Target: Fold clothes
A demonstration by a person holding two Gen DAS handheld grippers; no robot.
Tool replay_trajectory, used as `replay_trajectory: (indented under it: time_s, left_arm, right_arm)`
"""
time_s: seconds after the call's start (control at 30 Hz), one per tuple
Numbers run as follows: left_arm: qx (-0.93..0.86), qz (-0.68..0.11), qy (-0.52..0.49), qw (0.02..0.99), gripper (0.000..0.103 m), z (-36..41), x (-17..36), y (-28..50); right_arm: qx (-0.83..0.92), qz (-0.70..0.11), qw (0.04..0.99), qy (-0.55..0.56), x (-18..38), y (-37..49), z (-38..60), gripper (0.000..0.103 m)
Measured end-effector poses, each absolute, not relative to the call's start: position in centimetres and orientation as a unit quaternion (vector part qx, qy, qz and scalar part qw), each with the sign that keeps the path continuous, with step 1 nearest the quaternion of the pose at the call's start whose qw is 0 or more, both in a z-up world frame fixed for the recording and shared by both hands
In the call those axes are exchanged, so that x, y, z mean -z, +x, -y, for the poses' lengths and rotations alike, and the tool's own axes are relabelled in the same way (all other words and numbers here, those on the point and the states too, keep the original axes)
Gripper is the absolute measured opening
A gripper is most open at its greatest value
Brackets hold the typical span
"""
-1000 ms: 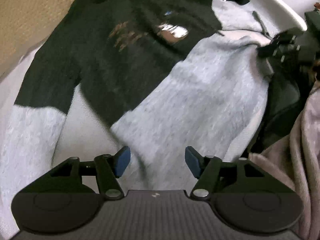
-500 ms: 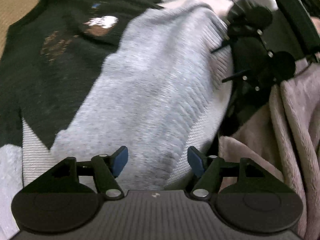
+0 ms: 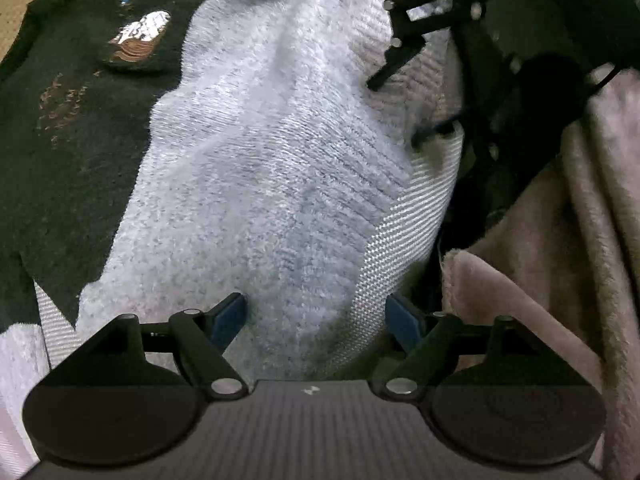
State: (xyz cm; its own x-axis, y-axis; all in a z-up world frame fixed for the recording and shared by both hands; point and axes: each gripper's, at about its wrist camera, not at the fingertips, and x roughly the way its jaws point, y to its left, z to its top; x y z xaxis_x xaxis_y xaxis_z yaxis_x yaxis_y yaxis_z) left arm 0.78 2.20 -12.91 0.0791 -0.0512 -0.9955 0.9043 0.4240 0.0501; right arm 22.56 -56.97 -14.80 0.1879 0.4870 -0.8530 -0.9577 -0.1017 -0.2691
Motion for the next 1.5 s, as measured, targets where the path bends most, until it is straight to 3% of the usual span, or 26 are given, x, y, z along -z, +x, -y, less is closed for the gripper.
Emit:
replay_trajectory:
  time_s: [0.27, 0.4, 0.43, 0.47, 0.5, 0.53, 0.57, 0.87, 1.1, 1.13, 1.17, 1.23, 1.43, 1.5]
  left_arm:
    - [0.342, -0.519, 0.474, 0.624, 0.079, -1.4, 16.1, -0.4]
    - [0.342, -0.525, 0.465, 0.626, 0.076, -2.3, 16.9, 0.4]
    - [0.346, -0.525, 0.458, 0.628, 0.072, -2.6, 16.7, 0.6]
    - [0.348, -0.525, 0.451, 0.632, 0.058, -2.9, 16.4, 0.9]
    - [0.349, -0.526, 0.445, 0.636, 0.032, -3.2, 16.1, 1.2]
    - [0.345, -0.524, 0.442, 0.641, 0.020, -3.6, 15.6, 1.6]
    - [0.340, -0.526, 0.437, 0.645, 0.014, -4.0, 15.1, 2.1]
    - [0.437, -0.548, 0.375, 0.607, 0.013, -7.3, 9.5, 2.0]
    - [0.436, -0.575, 0.370, 0.585, 0.016, -6.6, 10.1, 1.3]
    - [0.429, -0.575, 0.367, 0.592, 0.024, -6.7, 10.3, 1.4]
    - [0.418, -0.573, 0.366, 0.602, 0.040, -6.8, 10.4, 1.7]
    - [0.399, -0.565, 0.369, 0.621, 0.056, -7.1, 10.4, 2.1]
    - [0.369, -0.561, 0.361, 0.647, 0.058, -8.1, 10.7, 4.1]
    - [0.363, -0.562, 0.359, 0.651, 0.059, -8.6, 10.8, 4.9]
  right_arm:
    - [-0.607, -0.305, 0.648, -0.343, 11.5, 24.8, 57.6, 0.007]
    - [-0.632, -0.318, 0.653, -0.269, 8.2, 26.2, 58.6, 0.007]
    - [-0.631, -0.311, 0.657, -0.272, 7.6, 26.5, 58.6, 0.007]
    - [-0.629, -0.305, 0.660, -0.275, 6.9, 26.7, 58.5, 0.007]
    - [-0.628, -0.300, 0.663, -0.277, 6.4, 27.0, 58.4, 0.007]
    - [-0.628, -0.298, 0.663, -0.279, 6.3, 27.2, 58.3, 0.007]
    - [-0.628, -0.296, 0.662, -0.282, 6.3, 27.3, 58.1, 0.007]
    - [-0.652, -0.300, 0.607, -0.340, 8.7, 24.9, 58.2, 0.007]
    - [-0.672, -0.298, 0.544, -0.405, 10.6, 22.0, 58.3, 0.008]
    - [-0.670, -0.302, 0.542, -0.407, 10.7, 22.0, 58.3, 0.009]
    - [-0.669, -0.306, 0.541, -0.407, 10.7, 22.1, 58.4, 0.011]
    - [-0.671, -0.316, 0.541, -0.397, 10.4, 22.4, 58.7, 0.013]
    - [-0.665, -0.324, 0.564, -0.366, 8.2, 23.8, 60.7, 0.014]
    - [-0.643, -0.324, 0.597, -0.354, 7.5, 25.0, 61.2, 0.030]
